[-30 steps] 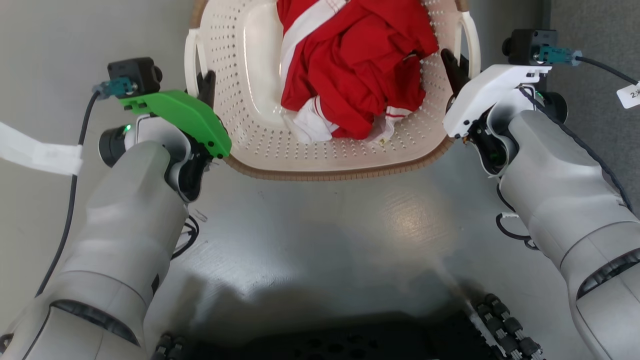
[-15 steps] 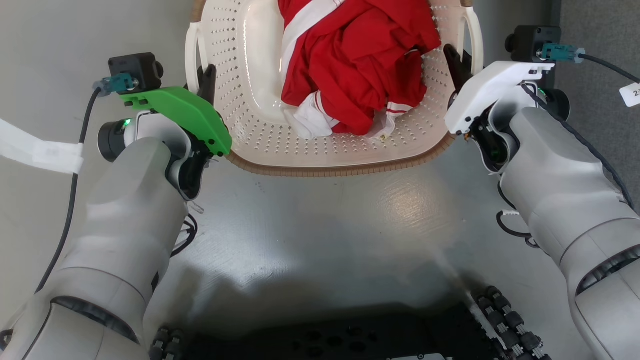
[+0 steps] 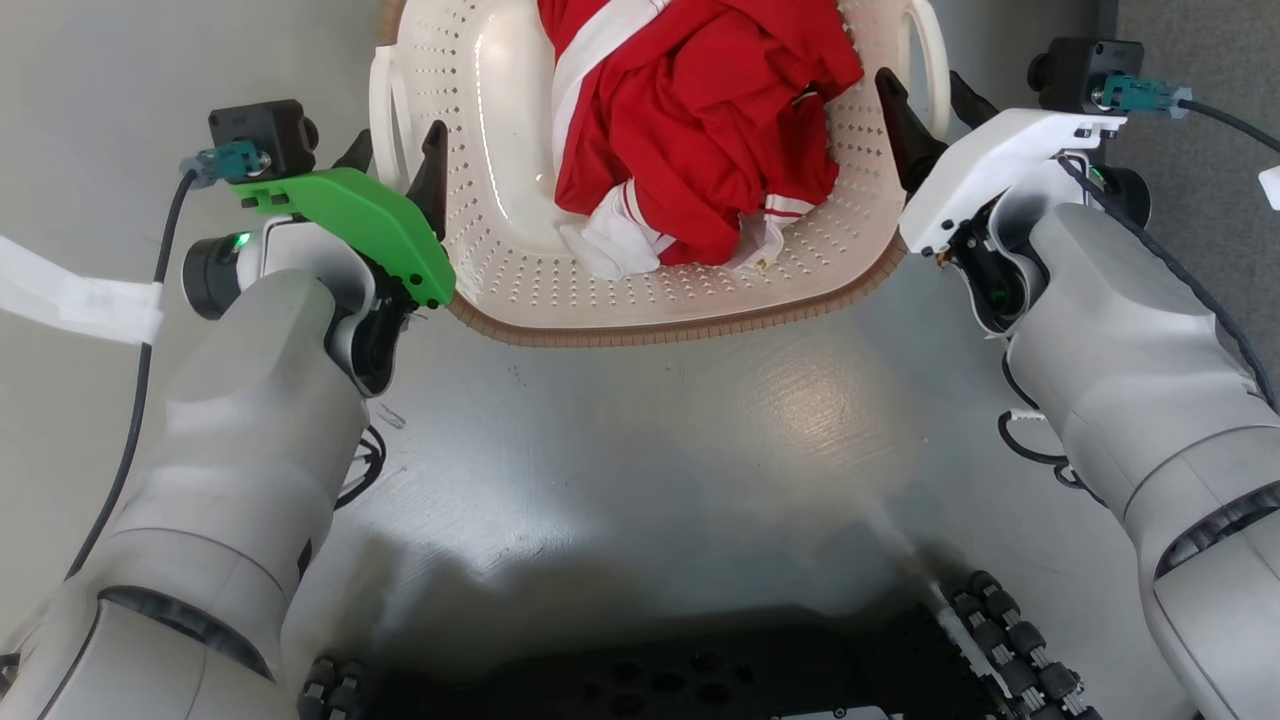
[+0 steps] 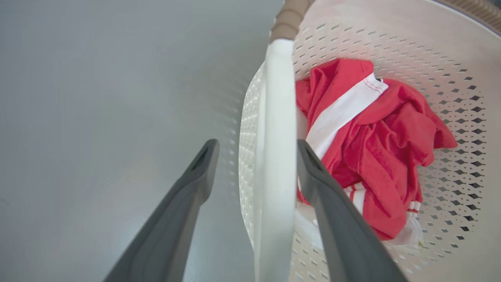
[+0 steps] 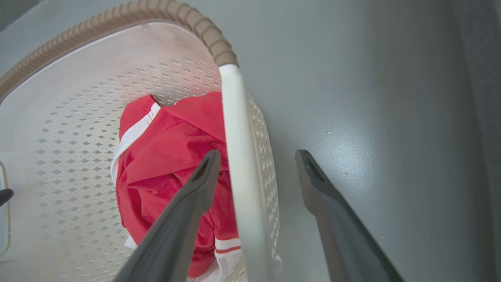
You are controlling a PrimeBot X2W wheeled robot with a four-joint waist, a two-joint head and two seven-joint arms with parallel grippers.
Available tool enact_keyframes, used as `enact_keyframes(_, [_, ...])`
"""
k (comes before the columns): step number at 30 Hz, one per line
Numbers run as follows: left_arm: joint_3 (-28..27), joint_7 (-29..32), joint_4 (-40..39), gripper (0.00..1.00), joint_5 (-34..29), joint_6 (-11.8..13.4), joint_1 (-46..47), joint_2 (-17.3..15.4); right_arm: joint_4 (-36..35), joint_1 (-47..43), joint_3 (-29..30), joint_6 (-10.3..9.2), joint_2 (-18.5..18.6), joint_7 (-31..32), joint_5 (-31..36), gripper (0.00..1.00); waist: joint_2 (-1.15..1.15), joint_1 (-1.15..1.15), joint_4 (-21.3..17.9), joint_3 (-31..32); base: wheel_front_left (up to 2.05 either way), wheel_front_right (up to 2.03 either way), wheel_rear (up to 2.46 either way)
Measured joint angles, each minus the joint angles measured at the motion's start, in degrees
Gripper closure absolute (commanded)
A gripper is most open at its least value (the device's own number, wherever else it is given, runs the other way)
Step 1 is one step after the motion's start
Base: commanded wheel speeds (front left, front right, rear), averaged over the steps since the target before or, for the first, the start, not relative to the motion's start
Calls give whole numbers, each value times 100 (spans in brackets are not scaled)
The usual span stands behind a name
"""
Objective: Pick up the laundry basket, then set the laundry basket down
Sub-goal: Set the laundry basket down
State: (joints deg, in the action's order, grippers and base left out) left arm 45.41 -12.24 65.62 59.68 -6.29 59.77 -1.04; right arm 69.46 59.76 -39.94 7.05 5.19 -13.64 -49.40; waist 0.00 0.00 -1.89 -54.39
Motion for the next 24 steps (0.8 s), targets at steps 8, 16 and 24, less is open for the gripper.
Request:
enact_keyframes(8, [99,-76,176,0,-7,-33,4,-1,29,-4,-20,0,-20,-53,14,0,0,0,-15,174,0,0,0])
enact_keyframes(16, [185,-194,285,0,-152,-45,-240,-20,-192,-166,-25,0,-5,-69,170,0,0,0,-59,609,0,0,0])
enact_keyframes(24, [-68,-201,-56,0,-297,-53,-447,-198,-857,-545,366,0,147,-70,361,0,0,0,-155,1273,0,0,0])
